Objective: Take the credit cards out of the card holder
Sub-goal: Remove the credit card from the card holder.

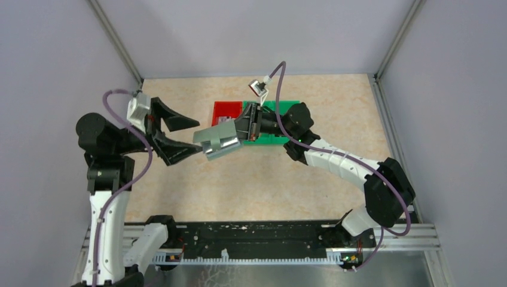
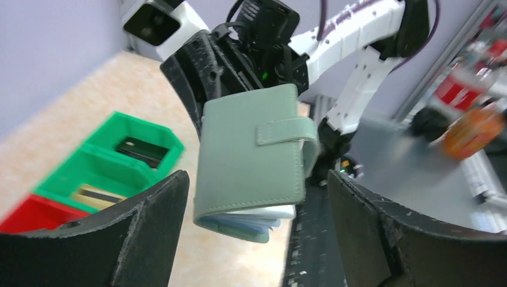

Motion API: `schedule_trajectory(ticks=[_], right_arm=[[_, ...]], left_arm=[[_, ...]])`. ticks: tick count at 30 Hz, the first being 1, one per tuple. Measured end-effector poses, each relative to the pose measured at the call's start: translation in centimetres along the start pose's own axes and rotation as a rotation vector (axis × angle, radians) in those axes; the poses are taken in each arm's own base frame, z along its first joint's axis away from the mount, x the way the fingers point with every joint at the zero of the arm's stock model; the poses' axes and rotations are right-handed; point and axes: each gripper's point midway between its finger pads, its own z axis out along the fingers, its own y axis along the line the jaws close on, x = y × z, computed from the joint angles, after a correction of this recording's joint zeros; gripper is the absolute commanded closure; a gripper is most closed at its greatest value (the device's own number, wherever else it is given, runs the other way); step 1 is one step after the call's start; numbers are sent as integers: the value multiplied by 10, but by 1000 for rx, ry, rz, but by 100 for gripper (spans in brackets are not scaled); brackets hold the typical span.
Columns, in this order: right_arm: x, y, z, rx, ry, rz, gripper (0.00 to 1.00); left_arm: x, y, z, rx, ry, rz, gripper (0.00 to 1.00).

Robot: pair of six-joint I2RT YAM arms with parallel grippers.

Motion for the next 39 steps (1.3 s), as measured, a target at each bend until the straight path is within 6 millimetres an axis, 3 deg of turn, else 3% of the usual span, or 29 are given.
schedule_trajectory(ticks=[5, 9, 18, 31, 34, 39], right_arm=[[3, -5, 0, 24, 11, 35, 100], [6, -9, -1, 44, 22, 59, 100], [-2, 2, 4, 23, 24, 67, 100], [6, 1, 11, 14, 52, 84, 100], [7, 1, 12, 15, 55, 83, 100], [11, 2, 13, 10, 62, 77, 100]], left_arm=[[2, -20, -9, -3, -3, 314, 9], [7, -15, -10, -9, 7, 439, 8], [30, 5, -14, -67, 34, 581, 10], [23, 13, -12, -111, -13, 542, 19], [23, 13, -12, -110, -22, 507, 30], [22, 15, -9, -111, -39, 402, 63]])
